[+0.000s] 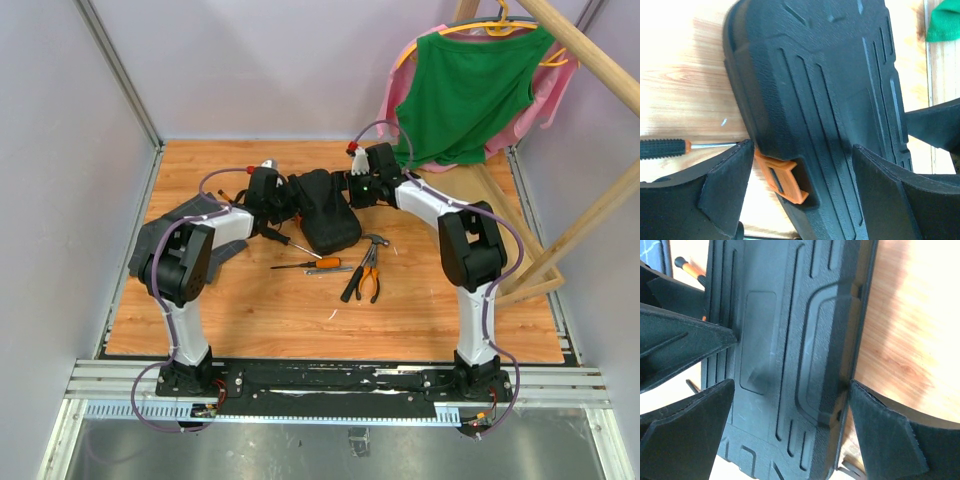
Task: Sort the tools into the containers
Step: Move the storage box to the center of the board.
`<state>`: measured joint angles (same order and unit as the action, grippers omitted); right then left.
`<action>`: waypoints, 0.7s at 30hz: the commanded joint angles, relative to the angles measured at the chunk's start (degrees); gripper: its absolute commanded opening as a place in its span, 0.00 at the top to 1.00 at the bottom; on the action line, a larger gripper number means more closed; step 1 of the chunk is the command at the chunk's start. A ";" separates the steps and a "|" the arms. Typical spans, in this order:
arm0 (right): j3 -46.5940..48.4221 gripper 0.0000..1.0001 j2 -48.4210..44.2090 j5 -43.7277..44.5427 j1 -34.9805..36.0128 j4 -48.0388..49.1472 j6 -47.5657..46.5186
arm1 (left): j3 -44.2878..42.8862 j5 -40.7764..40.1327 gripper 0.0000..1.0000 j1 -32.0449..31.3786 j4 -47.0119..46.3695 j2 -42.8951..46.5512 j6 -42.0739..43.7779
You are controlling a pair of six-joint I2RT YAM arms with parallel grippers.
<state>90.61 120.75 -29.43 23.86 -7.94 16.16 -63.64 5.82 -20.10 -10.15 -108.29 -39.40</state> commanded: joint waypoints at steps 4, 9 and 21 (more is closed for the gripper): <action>-7.05 0.06 -4.55 1.97 1.72 -2.69 -1.15 | 0.05 1.63 0.21 -3.59 -1.42 -0.47 2.22; -12.12 0.07 -9.10 4.67 1.64 -3.10 -1.51 | 1.37 3.37 0.24 -6.43 -3.22 0.24 2.19; -24.55 0.05 -21.29 10.89 -1.97 -4.10 -2.95 | 2.94 3.79 0.24 -12.85 -5.96 0.52 -0.23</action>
<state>69.06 102.94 -20.21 23.59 -11.22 14.63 -61.32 5.74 -29.91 -15.03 -108.25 -37.98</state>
